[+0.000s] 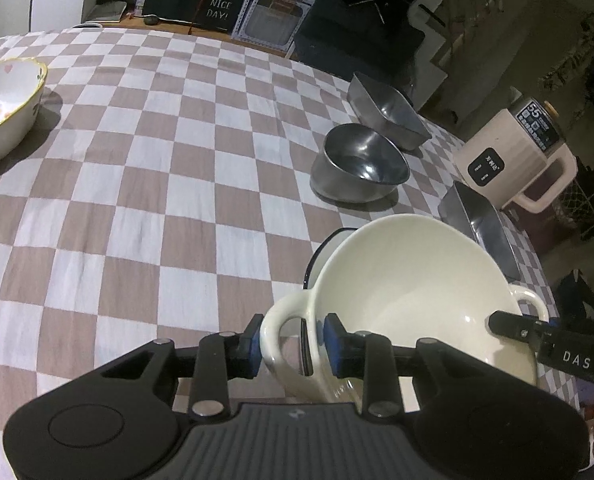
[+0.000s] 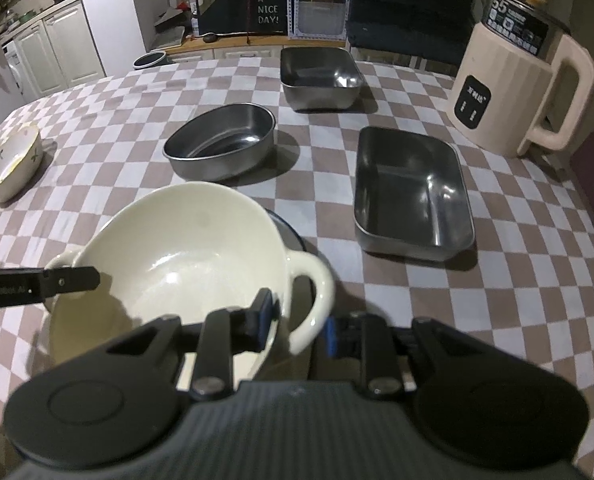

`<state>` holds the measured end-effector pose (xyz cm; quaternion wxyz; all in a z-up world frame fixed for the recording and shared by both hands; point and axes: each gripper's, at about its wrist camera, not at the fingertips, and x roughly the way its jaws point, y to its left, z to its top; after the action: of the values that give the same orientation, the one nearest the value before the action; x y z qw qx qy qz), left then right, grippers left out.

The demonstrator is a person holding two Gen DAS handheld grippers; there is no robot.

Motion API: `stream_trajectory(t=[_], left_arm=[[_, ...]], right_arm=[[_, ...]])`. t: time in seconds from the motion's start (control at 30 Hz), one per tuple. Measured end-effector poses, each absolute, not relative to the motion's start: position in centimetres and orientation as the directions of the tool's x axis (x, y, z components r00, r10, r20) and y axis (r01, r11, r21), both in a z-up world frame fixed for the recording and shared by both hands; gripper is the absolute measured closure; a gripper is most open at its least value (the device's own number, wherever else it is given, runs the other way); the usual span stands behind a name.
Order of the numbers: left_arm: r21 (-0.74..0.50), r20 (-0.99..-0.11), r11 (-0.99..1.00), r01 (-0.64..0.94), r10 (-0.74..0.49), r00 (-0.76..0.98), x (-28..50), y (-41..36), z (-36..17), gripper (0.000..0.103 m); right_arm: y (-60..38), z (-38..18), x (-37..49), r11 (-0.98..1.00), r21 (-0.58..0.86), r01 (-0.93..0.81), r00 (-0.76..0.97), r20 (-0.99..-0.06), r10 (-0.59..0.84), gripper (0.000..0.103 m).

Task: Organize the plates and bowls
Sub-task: 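Carry the cream bowl toward the white plate with both grippers, then lower the cream bowl onto the white plate with both grippers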

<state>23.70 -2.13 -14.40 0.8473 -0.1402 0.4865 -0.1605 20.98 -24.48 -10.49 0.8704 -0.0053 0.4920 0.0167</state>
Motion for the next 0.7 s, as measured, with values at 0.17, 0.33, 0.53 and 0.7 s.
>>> stream_trajectory(t=[0.17, 0.33, 0.53, 0.7], left_arm=[[-0.375, -0.783, 0.915, 0.151, -0.4, 0.476, 23.6, -2.34, -14.38, 0.068], [-0.362, -0.786, 0.918, 0.16, -0.393, 0.477, 23.55, -2.46, -14.36, 0.067], [-0.358, -0.788, 0.919, 0.166, -0.393, 0.473, 23.52, -2.4, -14.35, 0.066], [-0.358, -0.795, 0.921, 0.154, -0.387, 0.466, 23.55, -2.11, -14.39, 0.054]], right_arm=[[-24.45, -10.37, 20.97, 0.999, -0.002, -0.042, 0.517, -0.856, 0.02, 0.072], [-24.41, -10.38, 20.98, 0.999, -0.003, -0.042, 0.517, -0.856, 0.019, 0.072], [-24.38, -10.4, 21.07, 0.999, 0.002, -0.046, 0.509, -0.86, 0.025, 0.072], [-25.02, -10.91, 21.64, 0.999, 0.025, -0.032, 0.471, -0.881, 0.037, 0.068]])
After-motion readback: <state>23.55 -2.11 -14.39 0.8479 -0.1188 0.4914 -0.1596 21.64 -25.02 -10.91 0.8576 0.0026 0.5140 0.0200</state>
